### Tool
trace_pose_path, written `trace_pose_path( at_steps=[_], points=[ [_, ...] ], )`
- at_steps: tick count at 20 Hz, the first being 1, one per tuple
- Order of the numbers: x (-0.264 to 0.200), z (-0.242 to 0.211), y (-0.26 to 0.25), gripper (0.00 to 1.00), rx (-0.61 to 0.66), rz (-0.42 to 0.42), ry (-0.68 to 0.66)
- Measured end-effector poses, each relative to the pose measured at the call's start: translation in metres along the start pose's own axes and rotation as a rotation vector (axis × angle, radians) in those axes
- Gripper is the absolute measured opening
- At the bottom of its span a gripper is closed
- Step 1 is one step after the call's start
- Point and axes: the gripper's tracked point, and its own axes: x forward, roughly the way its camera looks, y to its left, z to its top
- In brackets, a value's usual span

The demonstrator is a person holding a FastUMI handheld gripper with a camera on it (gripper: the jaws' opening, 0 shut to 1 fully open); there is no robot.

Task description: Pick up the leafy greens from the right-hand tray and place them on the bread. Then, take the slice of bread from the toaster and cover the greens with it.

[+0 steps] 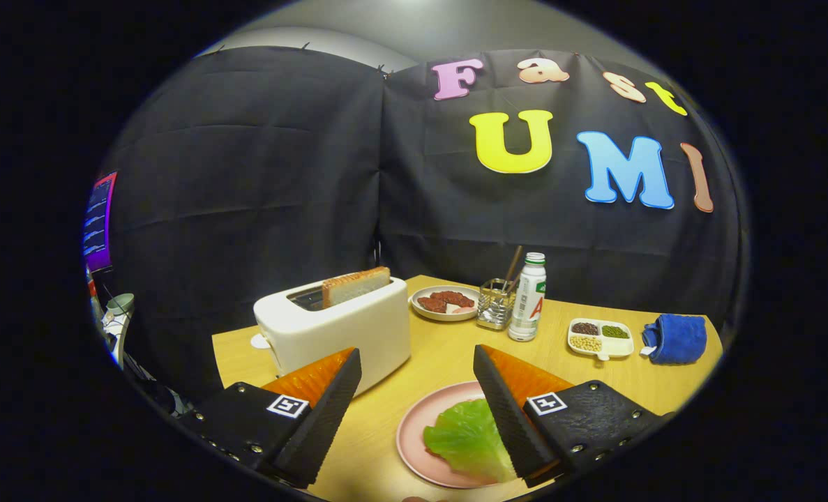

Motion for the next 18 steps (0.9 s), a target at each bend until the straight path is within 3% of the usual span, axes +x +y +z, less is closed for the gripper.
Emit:
trace_pose_path(
  at_steps=[5,18],
  points=[
    [0.03,0.023,0.038,0.98,0.044,0.028,-0.069],
    [0.114,0.045,0.078,0.97,0.115,-0.044,-0.165]
  ],
)
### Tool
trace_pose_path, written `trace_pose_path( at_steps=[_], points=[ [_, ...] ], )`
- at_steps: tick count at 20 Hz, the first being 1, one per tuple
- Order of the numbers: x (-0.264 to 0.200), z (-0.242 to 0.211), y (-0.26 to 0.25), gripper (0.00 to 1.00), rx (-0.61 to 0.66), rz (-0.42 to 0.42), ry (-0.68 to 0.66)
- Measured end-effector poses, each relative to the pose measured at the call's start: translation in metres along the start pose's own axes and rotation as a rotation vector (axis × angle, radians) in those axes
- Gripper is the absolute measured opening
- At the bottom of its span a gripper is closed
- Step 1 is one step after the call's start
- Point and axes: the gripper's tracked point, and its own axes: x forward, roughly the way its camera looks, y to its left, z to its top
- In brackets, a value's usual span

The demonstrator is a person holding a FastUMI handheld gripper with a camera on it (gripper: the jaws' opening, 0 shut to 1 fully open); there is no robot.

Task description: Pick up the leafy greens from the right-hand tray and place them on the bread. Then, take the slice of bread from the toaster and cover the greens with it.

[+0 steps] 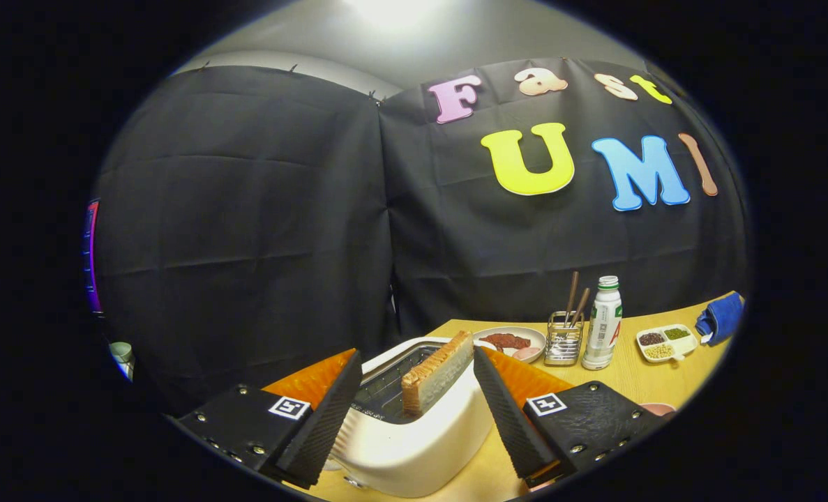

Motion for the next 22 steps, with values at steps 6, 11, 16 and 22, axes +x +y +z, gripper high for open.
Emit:
trace_pose_path(
  at_steps=[6,11,16,22],
  points=[
    [0.018,-0.016,-0.006,0.8,0.005,-0.034,0.023],
    [0.019,-0.022,0.002,0.36,-0.001,-0.02,0.035],
    [0.016,-0.015,0.003,0.04,0.029,-0.007,0.03],
    [0.003,0.023,0.005,0.04,0.054,0.029,-0.057]
  ],
)
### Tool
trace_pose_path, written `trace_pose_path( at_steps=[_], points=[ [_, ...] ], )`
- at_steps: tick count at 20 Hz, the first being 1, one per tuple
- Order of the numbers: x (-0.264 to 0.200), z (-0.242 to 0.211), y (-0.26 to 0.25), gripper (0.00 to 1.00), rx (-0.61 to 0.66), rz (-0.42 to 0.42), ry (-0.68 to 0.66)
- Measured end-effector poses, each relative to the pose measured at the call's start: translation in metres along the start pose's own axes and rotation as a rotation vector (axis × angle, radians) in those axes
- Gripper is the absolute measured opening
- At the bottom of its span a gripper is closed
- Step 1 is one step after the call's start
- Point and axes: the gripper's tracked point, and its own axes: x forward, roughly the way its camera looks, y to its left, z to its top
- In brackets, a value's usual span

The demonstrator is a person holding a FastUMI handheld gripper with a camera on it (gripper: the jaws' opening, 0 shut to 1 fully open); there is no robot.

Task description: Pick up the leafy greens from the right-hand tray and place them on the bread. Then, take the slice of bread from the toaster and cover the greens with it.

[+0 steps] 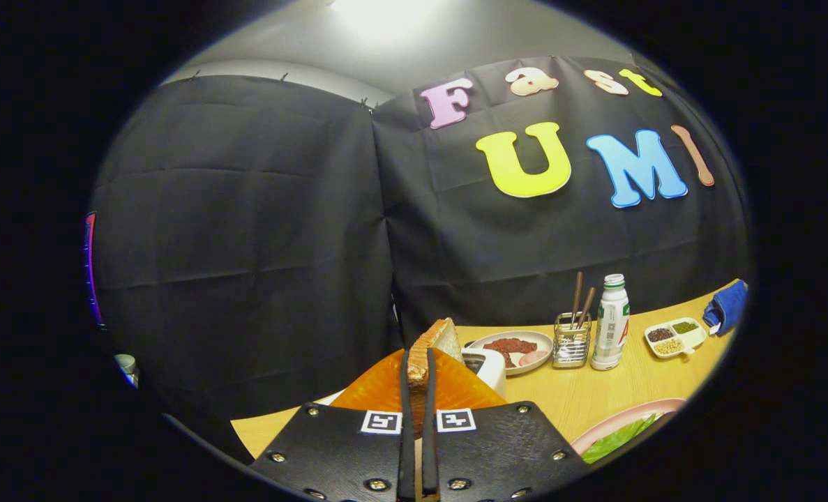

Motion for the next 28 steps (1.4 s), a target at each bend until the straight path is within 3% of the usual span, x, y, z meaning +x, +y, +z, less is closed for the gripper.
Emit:
trace_pose_path(
  at_steps=[10,17,28],
  points=[
    [-0.031,0.038,-0.018,0.04,0.061,0.031,-0.078],
    [-0.056,0.041,-0.049,0.04,0.024,-0.015,-0.092],
    [-0.134,0.015,-0.178,0.04,-0.059,-0.292,-0.01]
  ],
)
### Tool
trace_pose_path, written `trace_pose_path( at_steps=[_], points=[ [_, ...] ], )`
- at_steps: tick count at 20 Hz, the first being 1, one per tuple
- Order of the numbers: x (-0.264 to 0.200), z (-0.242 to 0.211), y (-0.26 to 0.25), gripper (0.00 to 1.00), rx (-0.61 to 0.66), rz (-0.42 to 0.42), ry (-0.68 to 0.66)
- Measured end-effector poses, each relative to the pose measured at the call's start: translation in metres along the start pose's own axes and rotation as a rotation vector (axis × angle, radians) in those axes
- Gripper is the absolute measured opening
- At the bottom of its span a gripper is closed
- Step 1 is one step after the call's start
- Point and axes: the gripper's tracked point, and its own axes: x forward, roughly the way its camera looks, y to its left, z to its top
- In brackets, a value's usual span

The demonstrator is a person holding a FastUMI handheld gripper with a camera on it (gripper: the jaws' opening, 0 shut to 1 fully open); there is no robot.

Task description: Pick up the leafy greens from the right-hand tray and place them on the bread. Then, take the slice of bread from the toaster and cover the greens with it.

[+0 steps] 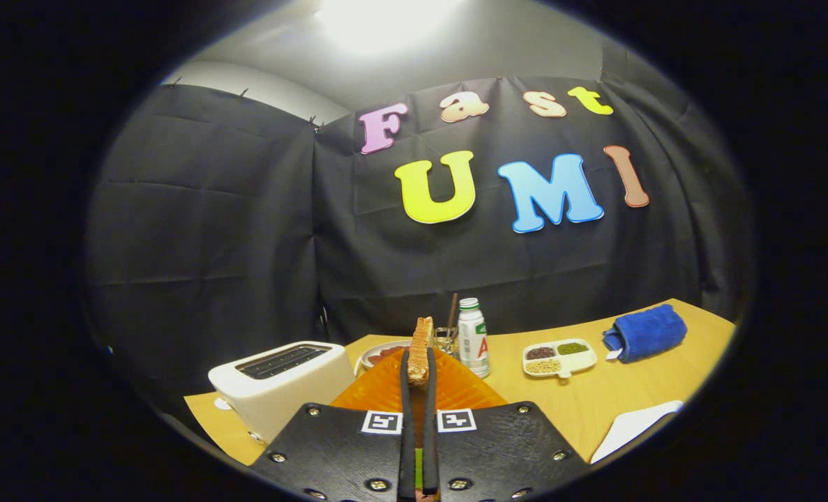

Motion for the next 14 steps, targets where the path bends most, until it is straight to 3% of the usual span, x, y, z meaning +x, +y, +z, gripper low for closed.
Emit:
trace_pose_path(
  at_steps=[7,14],
  points=[
    [-0.023,-0.043,-0.053,0.04,-0.023,-0.104,0.097],
    [-0.03,-0.063,-0.062,0.04,-0.102,-0.152,0.125]
  ],
)
